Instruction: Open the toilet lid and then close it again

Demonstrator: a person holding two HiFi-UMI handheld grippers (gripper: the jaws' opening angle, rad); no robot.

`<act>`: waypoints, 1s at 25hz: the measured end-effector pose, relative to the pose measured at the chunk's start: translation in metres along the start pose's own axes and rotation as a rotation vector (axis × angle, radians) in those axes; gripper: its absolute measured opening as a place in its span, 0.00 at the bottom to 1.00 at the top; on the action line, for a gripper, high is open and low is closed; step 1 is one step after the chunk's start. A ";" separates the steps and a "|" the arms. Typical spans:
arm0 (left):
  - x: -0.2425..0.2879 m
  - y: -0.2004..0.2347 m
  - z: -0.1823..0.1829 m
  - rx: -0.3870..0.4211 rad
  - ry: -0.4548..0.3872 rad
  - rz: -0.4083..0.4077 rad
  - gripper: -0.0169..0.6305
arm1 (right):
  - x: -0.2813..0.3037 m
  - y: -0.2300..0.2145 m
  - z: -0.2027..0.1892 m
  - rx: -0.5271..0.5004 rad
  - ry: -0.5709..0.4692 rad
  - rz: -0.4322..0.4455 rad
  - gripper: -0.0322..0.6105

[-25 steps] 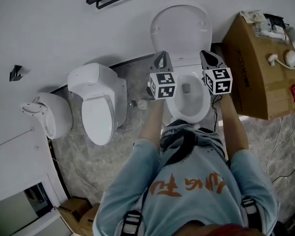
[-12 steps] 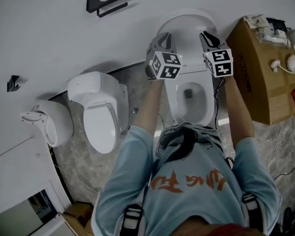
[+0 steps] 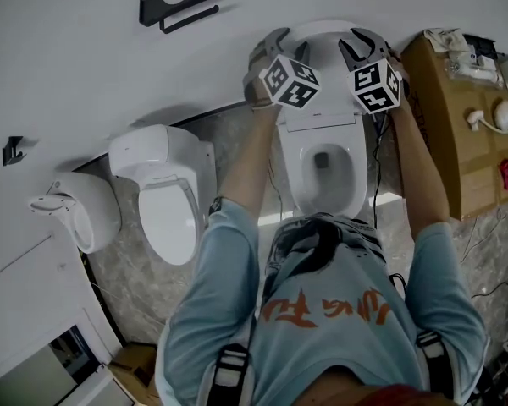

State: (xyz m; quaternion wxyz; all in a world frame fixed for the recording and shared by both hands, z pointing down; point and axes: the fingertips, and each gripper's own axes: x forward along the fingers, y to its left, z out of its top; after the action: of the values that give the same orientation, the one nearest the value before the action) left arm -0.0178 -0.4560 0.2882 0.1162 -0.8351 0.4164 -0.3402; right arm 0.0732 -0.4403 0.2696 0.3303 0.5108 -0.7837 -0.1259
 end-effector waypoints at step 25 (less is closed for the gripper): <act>-0.014 -0.029 0.005 0.105 0.027 0.020 0.24 | -0.016 0.018 -0.005 -0.317 0.082 0.049 0.18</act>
State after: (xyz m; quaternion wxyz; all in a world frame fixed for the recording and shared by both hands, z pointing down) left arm -0.0020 -0.4274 0.2921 0.1578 -0.8191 0.4076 -0.3716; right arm 0.0678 -0.4174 0.2760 0.4417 0.4377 -0.7520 -0.2189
